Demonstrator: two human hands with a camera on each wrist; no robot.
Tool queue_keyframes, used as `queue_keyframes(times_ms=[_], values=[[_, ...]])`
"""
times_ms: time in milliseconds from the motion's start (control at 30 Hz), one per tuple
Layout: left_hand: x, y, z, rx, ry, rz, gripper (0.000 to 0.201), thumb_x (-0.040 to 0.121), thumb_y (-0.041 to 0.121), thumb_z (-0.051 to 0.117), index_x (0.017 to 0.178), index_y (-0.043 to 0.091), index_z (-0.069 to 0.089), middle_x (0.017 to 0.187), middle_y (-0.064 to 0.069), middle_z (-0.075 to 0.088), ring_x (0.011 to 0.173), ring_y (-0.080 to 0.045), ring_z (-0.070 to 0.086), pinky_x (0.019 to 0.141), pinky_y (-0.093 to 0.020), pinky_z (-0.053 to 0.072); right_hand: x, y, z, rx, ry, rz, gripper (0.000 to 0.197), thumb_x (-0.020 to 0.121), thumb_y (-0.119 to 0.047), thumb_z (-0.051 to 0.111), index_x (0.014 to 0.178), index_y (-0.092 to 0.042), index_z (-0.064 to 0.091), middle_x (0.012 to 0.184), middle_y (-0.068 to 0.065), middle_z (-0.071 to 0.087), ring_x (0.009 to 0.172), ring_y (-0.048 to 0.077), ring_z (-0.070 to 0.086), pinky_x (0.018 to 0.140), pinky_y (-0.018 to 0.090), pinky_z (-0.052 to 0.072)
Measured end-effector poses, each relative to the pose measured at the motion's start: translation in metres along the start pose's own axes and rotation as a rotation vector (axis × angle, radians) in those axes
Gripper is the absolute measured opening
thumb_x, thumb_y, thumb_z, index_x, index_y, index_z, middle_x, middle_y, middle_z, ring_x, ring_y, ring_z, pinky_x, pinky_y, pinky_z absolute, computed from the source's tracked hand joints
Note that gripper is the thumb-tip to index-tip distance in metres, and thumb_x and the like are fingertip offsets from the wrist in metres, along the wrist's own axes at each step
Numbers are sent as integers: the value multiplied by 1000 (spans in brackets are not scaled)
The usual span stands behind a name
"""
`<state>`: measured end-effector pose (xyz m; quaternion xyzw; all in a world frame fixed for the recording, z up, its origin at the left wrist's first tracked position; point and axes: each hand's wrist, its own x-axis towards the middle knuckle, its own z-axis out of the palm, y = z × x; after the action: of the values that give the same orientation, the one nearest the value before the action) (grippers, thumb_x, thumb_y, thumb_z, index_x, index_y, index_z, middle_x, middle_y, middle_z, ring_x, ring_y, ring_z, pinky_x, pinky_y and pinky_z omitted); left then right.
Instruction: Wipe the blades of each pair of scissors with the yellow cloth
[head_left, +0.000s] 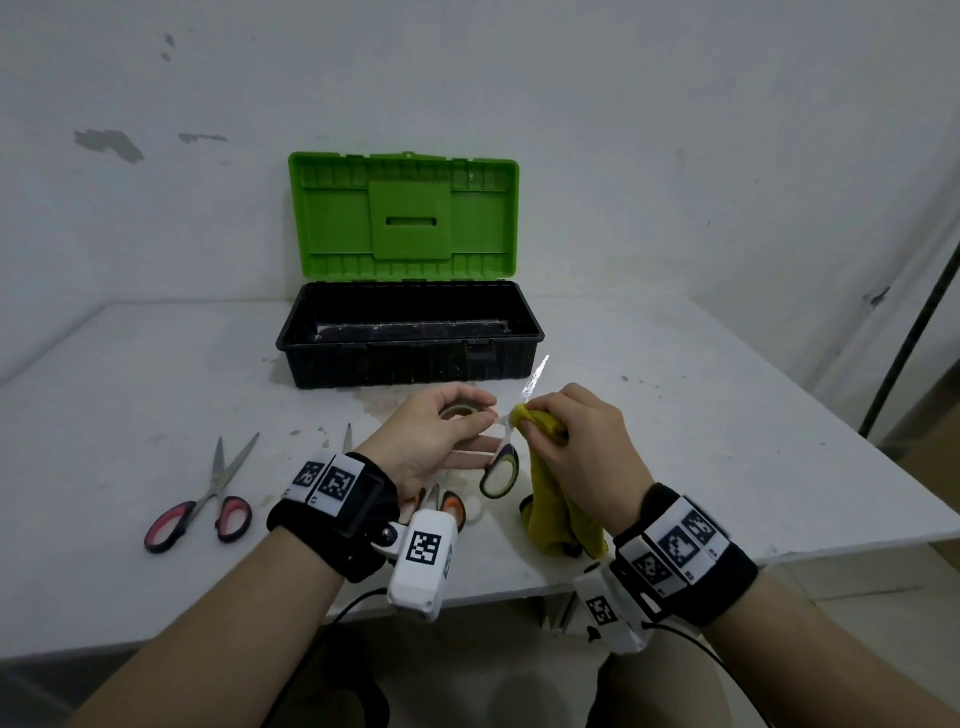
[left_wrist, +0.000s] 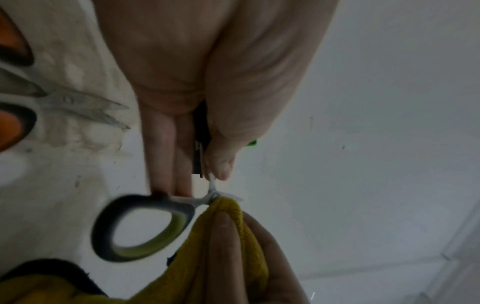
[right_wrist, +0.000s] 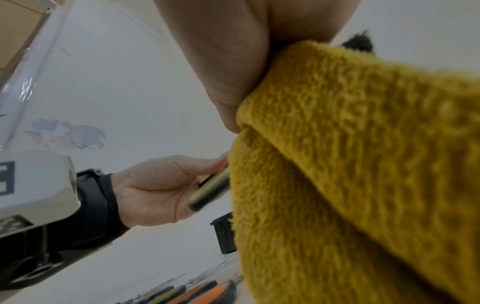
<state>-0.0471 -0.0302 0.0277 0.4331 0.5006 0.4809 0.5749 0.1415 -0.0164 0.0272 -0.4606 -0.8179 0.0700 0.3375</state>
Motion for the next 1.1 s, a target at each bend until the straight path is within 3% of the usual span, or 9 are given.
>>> queue_keyframes(times_ms=[200, 333, 433, 567, 767, 900, 1100], values=[[0, -3, 6, -333, -18, -20, 35, 86, -3, 69, 120, 1, 63, 100, -10, 76, 85, -22, 74, 79, -33, 61, -1, -1, -1, 42, 122, -24, 14, 87, -26, 68, 99, -19, 69, 87, -10, 54, 77, 4, 50, 71, 4, 35], [0, -7, 13, -441, -31, -14, 27, 92, -5, 60, 118, 0, 64, 98, -12, 74, 79, -17, 73, 78, -28, 62, 2, -4, -3, 64, 192, -25, 14, 86, -24, 70, 98, -19, 69, 87, -11, 55, 77, 0, 48, 74, -1, 33], [-1, -7, 13, -378, -49, -54, 23, 96, -3, 56, 116, 4, 65, 92, -14, 73, 80, -16, 73, 77, -28, 62, 3, -2, -3, 55, 164, -26, 14, 86, -24, 70, 99, -19, 69, 88, -10, 57, 78, 0, 47, 74, -1, 34], [-2, -6, 8, -119, -5, -35, 21, 95, -1, 61, 115, 4, 65, 101, -16, 74, 82, -22, 75, 69, -30, 62, 0, 2, -8, 49, 83, -21, 15, 85, -23, 70, 100, -22, 69, 91, -9, 60, 81, 5, 53, 73, 5, 38], [-3, -8, 1, 162, -4, 85, 17, 88, -4, 69, 105, -1, 67, 98, -22, 74, 89, -29, 76, 75, -30, 63, -2, -1, -12, -19, -66, -100, 15, 86, -25, 68, 100, -21, 70, 94, -4, 61, 82, 13, 57, 74, 29, 52], [-3, -9, 6, 263, 0, 165, 10, 89, -5, 66, 92, 4, 65, 95, -24, 72, 86, -27, 75, 78, -31, 62, -6, -4, -5, -67, -125, -144, 16, 88, -26, 66, 102, -19, 70, 98, -5, 61, 84, 14, 58, 73, 27, 51], [1, -12, 7, 309, 4, 171, 10, 91, -5, 64, 91, 5, 65, 93, -21, 72, 84, -24, 75, 77, -29, 62, -8, -1, 1, -104, -155, -102, 18, 90, -30, 62, 105, -22, 68, 99, -5, 59, 84, 14, 57, 73, 30, 52]])
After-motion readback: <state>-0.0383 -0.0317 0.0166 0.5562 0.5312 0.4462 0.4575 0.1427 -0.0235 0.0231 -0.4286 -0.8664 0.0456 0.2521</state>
